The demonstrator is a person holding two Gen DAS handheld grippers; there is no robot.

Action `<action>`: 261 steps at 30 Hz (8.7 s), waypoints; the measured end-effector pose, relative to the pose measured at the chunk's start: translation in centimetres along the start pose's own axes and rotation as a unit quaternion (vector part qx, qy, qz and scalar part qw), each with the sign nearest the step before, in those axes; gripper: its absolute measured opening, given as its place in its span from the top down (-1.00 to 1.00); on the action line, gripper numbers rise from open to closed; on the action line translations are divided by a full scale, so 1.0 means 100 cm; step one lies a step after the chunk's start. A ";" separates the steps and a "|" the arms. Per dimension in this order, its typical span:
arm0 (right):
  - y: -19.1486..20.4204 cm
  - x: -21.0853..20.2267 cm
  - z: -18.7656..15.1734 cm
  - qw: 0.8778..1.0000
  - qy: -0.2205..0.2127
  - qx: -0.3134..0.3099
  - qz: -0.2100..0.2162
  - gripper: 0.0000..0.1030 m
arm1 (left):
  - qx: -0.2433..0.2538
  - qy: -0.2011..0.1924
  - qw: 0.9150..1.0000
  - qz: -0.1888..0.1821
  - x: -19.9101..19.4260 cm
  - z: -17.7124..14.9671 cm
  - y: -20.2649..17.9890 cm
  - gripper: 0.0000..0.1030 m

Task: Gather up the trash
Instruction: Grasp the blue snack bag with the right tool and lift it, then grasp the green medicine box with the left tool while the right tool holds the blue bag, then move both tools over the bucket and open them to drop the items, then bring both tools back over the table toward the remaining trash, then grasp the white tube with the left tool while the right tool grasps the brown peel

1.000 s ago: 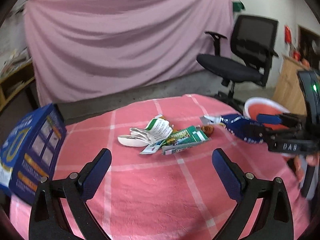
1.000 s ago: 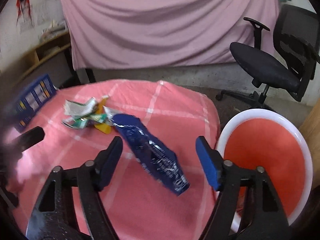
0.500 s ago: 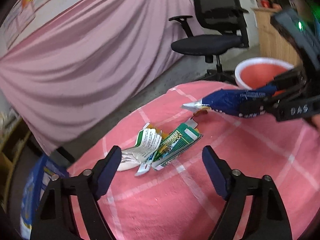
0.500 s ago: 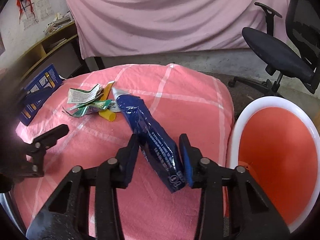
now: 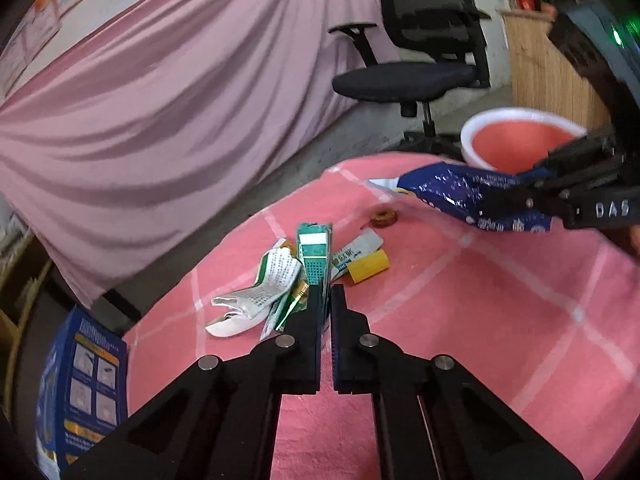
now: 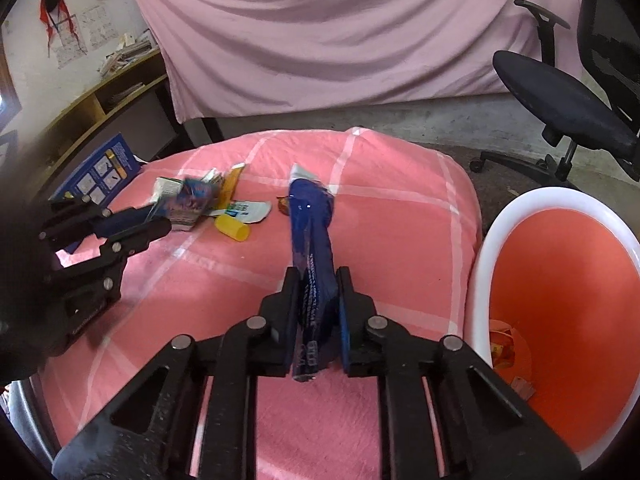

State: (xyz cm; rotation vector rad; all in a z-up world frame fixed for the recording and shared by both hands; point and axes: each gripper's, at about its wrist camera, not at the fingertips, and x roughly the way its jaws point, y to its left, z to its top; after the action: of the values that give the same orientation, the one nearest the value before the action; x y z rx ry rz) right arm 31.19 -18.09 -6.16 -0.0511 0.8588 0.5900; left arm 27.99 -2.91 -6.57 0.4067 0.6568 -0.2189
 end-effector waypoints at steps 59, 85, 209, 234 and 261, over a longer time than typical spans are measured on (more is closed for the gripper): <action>-0.018 -0.059 -0.048 0.997 -0.069 0.031 -0.006 0.35 | -0.213 0.080 0.966 -0.126 -0.040 0.018 -0.012 0.99; -0.050 -0.201 -0.075 0.892 -0.403 0.075 -0.190 0.35 | -0.156 -0.270 0.940 -0.139 -0.104 0.126 -0.107 1.00; 0.032 0.048 0.038 0.999 -0.035 -0.030 -0.024 -0.16 | -0.246 0.058 0.965 -0.071 -0.006 0.000 0.065 -0.22; 0.014 0.070 0.038 0.999 0.034 0.012 0.008 0.07 | -0.251 0.097 0.960 -0.073 -0.018 -0.008 0.048 0.63; 0.017 -0.034 -0.022 0.997 -0.072 -0.001 0.014 0.06 | -0.224 0.004 0.974 -0.042 -0.091 -0.011 -0.009 0.62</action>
State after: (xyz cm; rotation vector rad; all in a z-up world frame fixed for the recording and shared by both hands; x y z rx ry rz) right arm 27.11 -18.88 -4.81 0.0010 0.7203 0.6129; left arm 20.05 -2.56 -1.87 -0.0536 0.7103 -0.1434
